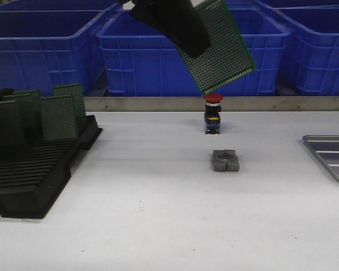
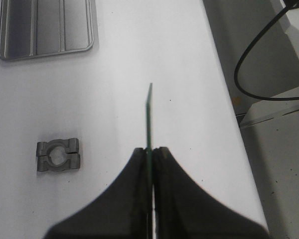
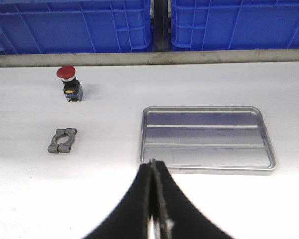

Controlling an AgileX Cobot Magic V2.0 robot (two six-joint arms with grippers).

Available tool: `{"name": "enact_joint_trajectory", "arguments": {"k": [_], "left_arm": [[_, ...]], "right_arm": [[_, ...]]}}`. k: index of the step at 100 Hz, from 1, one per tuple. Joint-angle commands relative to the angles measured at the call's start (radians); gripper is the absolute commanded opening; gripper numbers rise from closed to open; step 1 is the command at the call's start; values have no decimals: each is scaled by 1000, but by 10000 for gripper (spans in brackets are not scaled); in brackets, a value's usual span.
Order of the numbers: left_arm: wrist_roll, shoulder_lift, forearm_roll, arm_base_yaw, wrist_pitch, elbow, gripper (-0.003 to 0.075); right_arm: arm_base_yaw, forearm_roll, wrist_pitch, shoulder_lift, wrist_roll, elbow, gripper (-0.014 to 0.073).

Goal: Place circuit board on tray
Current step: 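Bring the right gripper to the board's edge held by the left gripper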

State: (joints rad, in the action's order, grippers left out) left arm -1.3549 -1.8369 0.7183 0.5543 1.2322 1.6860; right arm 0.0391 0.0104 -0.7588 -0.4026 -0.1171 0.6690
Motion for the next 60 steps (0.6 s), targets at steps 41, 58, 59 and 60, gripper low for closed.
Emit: {"name": "enact_joint_trajectory", "arguments": {"k": [41,58,59,60], "left_arm": [[11,50,66,7,44,32,-18],[11,50,66,7,44,32,-18],[11,50,66,7,44,32,-18],[11,50,66,7,44,32,-18]], "right_arm": [[1,0,174,-137,-1,48,-31],[1,0,147,-137,-1,48,256],[1,0,146,-137,-1,48,273],[1,0,146,-137,-1,48,305]]}}
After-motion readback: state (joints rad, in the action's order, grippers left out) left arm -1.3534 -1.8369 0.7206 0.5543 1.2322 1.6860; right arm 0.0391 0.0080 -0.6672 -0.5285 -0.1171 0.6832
